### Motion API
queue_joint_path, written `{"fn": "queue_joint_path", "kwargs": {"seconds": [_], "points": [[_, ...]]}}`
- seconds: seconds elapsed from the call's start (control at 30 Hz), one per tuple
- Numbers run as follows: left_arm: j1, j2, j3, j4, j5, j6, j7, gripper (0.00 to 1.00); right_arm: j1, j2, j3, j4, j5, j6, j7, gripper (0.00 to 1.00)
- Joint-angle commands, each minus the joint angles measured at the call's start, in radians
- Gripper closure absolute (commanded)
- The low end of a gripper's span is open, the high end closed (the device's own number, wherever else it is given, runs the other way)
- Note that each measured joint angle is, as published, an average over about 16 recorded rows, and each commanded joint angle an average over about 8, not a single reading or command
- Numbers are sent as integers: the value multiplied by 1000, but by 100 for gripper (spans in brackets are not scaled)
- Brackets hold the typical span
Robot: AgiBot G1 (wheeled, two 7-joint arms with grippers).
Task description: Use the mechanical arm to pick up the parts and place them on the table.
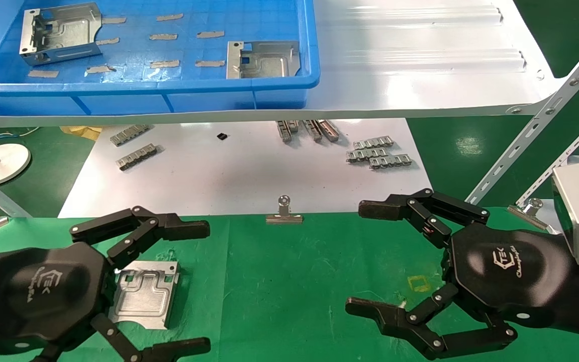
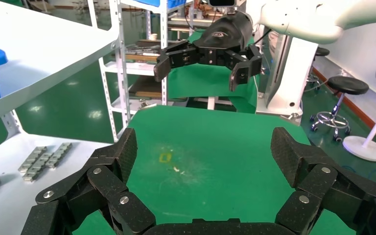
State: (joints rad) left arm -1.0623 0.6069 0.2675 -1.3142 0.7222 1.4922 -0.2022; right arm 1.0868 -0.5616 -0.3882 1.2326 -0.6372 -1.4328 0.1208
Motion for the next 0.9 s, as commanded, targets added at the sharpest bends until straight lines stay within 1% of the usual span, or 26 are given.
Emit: {"fn": "queue_joint_path", "kwargs": {"seconds": [0.03, 0.9], "points": [[3, -1, -3, -5, -2, -1, -1, 0, 0, 0, 0, 0, 0, 0, 0, 0], [-11, 3, 11, 27, 7, 3, 13, 0, 0, 0, 0, 0, 0, 0, 0, 0]]}}
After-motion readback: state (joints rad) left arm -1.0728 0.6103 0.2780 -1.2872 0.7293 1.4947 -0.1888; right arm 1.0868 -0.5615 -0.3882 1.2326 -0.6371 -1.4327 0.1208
